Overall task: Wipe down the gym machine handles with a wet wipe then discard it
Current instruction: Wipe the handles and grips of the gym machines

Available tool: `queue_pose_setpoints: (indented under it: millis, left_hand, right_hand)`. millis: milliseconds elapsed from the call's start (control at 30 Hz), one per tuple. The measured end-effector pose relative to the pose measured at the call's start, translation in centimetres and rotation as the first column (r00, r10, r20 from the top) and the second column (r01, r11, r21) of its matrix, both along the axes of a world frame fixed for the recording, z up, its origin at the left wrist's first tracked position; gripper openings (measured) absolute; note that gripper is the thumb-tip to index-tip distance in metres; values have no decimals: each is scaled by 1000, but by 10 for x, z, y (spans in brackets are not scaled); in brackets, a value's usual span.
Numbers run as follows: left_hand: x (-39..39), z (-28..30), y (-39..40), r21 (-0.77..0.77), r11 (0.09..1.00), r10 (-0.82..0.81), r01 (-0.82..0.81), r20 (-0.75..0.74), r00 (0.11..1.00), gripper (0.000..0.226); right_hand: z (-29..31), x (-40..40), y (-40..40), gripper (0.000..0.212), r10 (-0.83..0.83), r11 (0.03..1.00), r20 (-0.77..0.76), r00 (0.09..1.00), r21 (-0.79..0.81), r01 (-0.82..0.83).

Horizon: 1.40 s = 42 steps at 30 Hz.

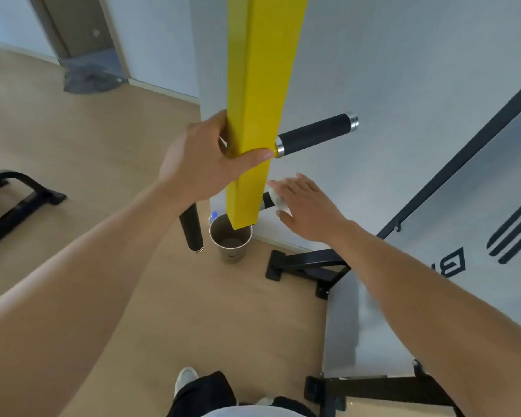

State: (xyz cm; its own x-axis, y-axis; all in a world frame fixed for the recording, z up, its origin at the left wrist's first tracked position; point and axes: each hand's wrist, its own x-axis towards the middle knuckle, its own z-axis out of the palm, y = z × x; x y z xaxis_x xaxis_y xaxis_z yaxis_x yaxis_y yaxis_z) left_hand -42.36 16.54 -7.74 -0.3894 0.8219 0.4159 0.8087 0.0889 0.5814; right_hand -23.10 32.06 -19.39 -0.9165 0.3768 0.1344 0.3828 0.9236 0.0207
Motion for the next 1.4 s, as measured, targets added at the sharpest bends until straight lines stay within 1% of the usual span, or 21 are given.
queue_pose_setpoints:
  millis: [33,100,133,200,267,333,433,500,533,567,667,700,767,800,867,967,1033,1167,1233,1300,1400]
  left_hand:
    - [1,-2,0,16,999,36,-36,-32,999,80]
    - [5,-5,-1,64,991,126,-119,-119,985,82]
    - [8,-6,0,87,984,168,-156,-156,973,82]
    - [10,-8,0,115,972,224,-204,-194,955,83]
    - [9,-10,0,141,967,240,-213,-212,947,82]
    - [8,-11,1,162,966,234,-200,-222,947,80]
    - [8,-11,2,165,968,226,-191,-226,948,80]
    - [8,-12,2,180,966,226,-186,-234,946,81]
    - [8,-13,3,186,965,226,-184,-239,944,81]
    - [8,-13,2,189,964,230,-187,-244,942,79]
    - [7,-14,2,190,961,249,-202,-266,931,78]
    - [6,-15,2,193,960,249,-201,-270,930,78]
    - [6,-15,3,199,960,248,-199,-265,932,79]
    - [6,-15,4,203,958,251,-201,-262,932,79]
    - [6,-14,7,207,958,252,-201,-258,933,81]
    - [3,-16,8,211,959,243,-191,-260,935,86]
    - [2,-17,8,211,959,240,-187,-264,934,84]
    - [3,-17,9,202,958,256,-205,-274,927,84]
    - [3,-17,9,198,958,257,-208,-270,928,87]
    - [3,-16,9,192,957,262,-217,-257,930,86]
    - [5,-15,9,174,957,273,-232,-263,926,83]
  right_hand:
    - [1,3,7,48,-7,1000,15,1000,30,7]
    - [8,-2,10,37,-31,998,44,999,60,28]
    - [11,-9,6,34,-36,997,52,998,64,33]
    - [9,-25,-12,34,-39,998,45,998,40,38]
    - [0,-33,-28,39,-30,999,3,1000,28,30]
    - [-9,-27,-26,45,-33,999,-57,998,36,35]
    - [-16,-9,-5,44,-164,982,-96,982,77,171]
    - [-17,-11,-7,43,-260,963,-156,953,36,268]
    - [-18,-17,-16,45,-271,961,-178,946,1,275]
    - [-20,-25,-26,50,-243,970,-177,954,-27,242]
    - [-18,-32,-42,73,-66,992,-129,989,-115,51]
    - [-13,-27,-36,73,-23,984,-133,991,-180,-1]
    - [-6,-15,-18,60,17,952,-180,984,-299,-71]
    - [-4,-9,-10,53,20,946,-203,979,-313,-84]
    - [-4,-2,1,48,18,971,-204,979,-230,-65]
    - [-5,-6,6,48,-29,997,-201,979,-76,14]
    - [-2,-15,3,46,-42,999,-198,979,-42,34]
    - [1,-28,1,41,97,995,-155,983,23,-95]
    - [2,-19,13,45,71,997,-121,990,36,-67]
    - [2,-4,31,50,15,996,-84,996,88,-8]
    - [-3,6,44,47,-29,978,-54,998,203,40]
